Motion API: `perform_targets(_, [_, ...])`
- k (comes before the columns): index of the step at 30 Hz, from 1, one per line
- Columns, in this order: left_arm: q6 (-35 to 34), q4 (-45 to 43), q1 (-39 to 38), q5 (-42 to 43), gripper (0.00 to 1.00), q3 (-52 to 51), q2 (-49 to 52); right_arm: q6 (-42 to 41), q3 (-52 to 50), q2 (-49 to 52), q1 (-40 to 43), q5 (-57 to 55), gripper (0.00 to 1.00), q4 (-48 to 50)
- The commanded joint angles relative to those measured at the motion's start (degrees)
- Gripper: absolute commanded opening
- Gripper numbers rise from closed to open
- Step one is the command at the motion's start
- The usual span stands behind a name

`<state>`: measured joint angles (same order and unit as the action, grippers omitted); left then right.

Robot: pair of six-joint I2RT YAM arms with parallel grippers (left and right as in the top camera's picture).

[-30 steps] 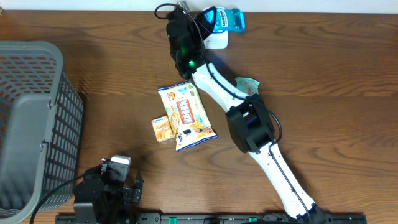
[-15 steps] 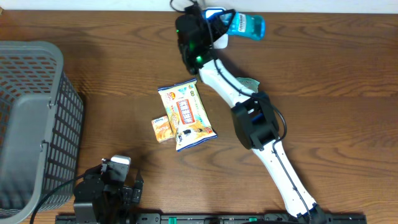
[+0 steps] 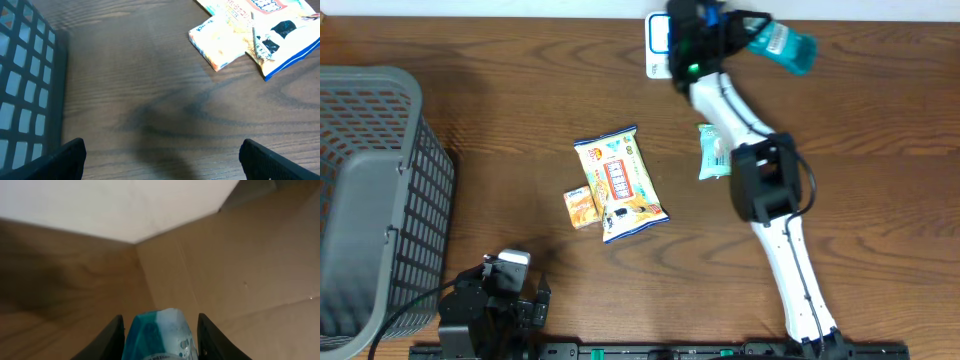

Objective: Scan the item barcode
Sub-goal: 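Set the teal bottle down at the right table edge and release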

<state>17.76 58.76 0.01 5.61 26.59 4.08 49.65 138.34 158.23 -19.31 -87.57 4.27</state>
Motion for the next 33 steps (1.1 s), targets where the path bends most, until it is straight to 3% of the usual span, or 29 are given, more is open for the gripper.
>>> perform_targets(1, [-0.74,0.13,0.31,-0.28,0.98,-0.11,-0.04,-10.38,1.36,-4.39,5.35,-3.04,0.08,-6.56])
perform_targets(7, [-0.74,0.11,0.31,-0.28,0.98,-0.11,-0.04,-34.86,1.36,-4.39,14.23,1.6,0.11,-35.82])
perform_targets(13, [-0.74,0.11,0.31,-0.28,0.98,-0.11,-0.04,-55.15,1.36,-4.39,23.8,19.19,0.13,-61.05])
perform_targets(25, [-0.74,0.11,0.31,-0.28,0.98,-0.11,-0.04,-61.86,1.36,-4.39,42.07,44.96,0.09,-71.41])
perform_targets(29, [-0.74,0.13,0.31,-0.28,0.98,-0.11,-0.04,-61.83,1.36,-4.39,45.72,51.58,0.19,-71.82])
perform_targets(32, [-0.74,0.11,0.31,-0.28,0.98,-0.11,-0.04,-61.86,1.36,-4.39,47.34,54.16,0.43,-71.93])
perform_targets(33, [-0.74,0.11,0.31,-0.28,0.98,-0.11,-0.04,-61.86,1.36,-4.39,47.69,54.71,0.56,-71.91])
